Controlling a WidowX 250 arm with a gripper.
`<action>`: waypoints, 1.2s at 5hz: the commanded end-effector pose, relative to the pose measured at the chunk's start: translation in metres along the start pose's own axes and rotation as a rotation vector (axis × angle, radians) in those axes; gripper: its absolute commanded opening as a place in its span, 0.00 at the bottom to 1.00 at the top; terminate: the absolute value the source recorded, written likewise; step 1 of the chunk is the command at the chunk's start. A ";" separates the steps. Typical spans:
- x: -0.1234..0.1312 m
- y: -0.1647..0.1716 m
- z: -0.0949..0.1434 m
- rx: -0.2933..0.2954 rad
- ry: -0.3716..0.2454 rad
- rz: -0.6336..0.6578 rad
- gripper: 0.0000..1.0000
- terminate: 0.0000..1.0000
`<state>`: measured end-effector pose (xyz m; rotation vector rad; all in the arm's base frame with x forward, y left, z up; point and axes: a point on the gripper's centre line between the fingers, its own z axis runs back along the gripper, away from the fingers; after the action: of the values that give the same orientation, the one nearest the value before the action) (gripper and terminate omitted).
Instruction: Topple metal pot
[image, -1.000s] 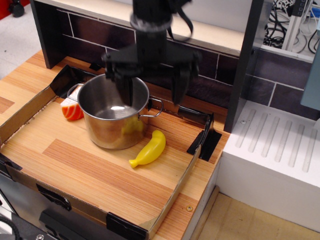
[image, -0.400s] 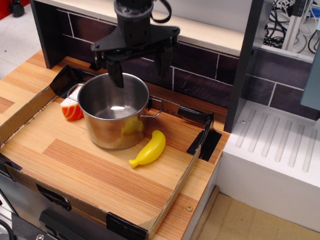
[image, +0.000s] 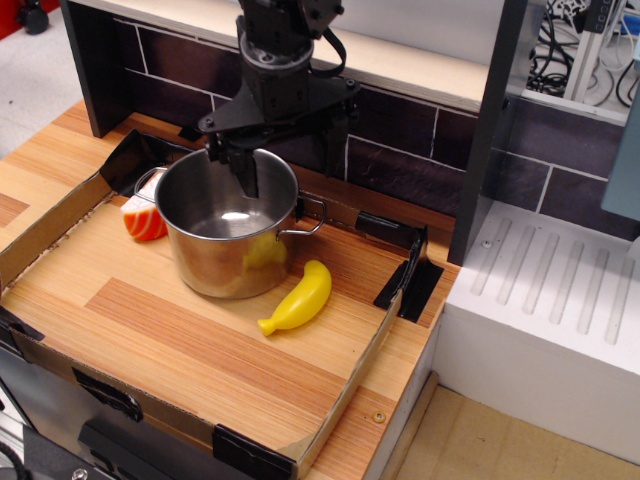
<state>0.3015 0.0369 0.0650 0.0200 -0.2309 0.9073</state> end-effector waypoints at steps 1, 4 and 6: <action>0.012 -0.003 0.004 -0.027 -0.037 0.059 1.00 0.00; 0.009 -0.002 0.003 -0.036 -0.057 0.111 0.00 0.00; 0.006 0.002 0.006 -0.031 -0.061 0.108 0.00 0.00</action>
<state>0.3014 0.0394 0.0570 0.0254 -0.2622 1.0056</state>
